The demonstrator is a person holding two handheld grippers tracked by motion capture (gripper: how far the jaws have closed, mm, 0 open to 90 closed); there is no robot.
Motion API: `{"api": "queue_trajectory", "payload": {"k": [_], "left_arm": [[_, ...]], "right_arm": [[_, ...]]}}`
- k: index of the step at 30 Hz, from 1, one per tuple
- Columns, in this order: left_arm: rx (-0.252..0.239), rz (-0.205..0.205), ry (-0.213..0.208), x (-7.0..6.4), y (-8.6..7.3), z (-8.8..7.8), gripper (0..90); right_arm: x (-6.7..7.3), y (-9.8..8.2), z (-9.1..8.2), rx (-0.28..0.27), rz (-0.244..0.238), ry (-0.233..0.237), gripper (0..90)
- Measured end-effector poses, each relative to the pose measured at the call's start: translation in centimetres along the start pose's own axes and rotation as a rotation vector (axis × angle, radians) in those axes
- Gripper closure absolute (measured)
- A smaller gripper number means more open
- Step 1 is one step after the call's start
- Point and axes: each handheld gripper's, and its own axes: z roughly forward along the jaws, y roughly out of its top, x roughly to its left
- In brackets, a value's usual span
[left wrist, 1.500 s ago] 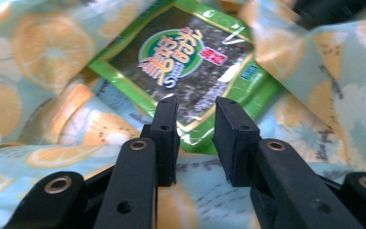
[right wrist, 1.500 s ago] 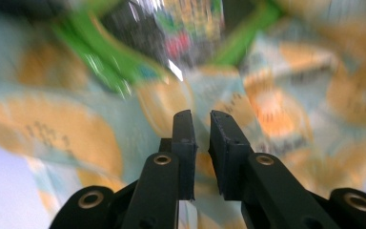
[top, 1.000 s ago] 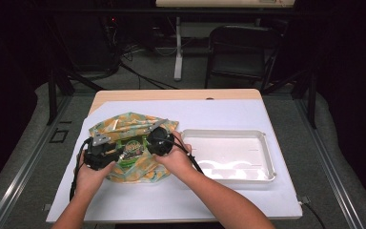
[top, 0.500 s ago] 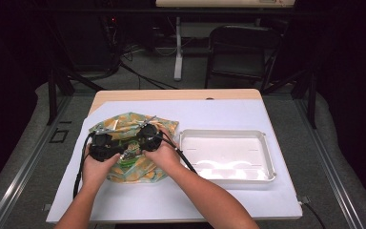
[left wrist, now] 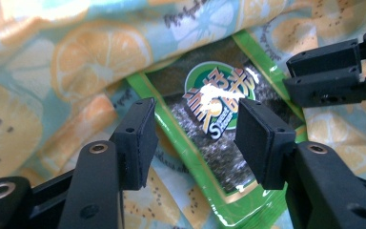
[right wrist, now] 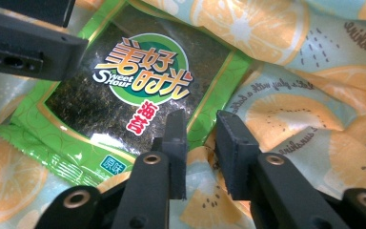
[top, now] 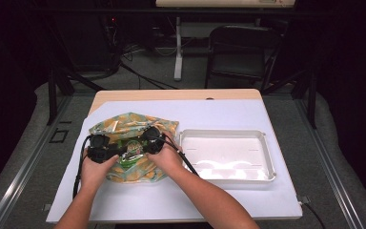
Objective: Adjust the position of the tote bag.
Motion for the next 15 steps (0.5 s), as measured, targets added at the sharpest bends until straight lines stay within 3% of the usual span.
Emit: {"api": "queue_trajectory", "payload": {"k": [6, 15], "left_arm": [[0.016, -0.068, -0.058, 0.53, -0.22, 0.25, 45.9], [0.036, -0.160, -0.119, 1.08, -0.73, 0.92, 45.2]], "right_arm": [[0.01, -0.21, -0.05, -0.001, -0.014, -0.001, 78.8], [0.00, -0.53, 0.15, -0.039, 0.015, 0.004, 79.5]]}}
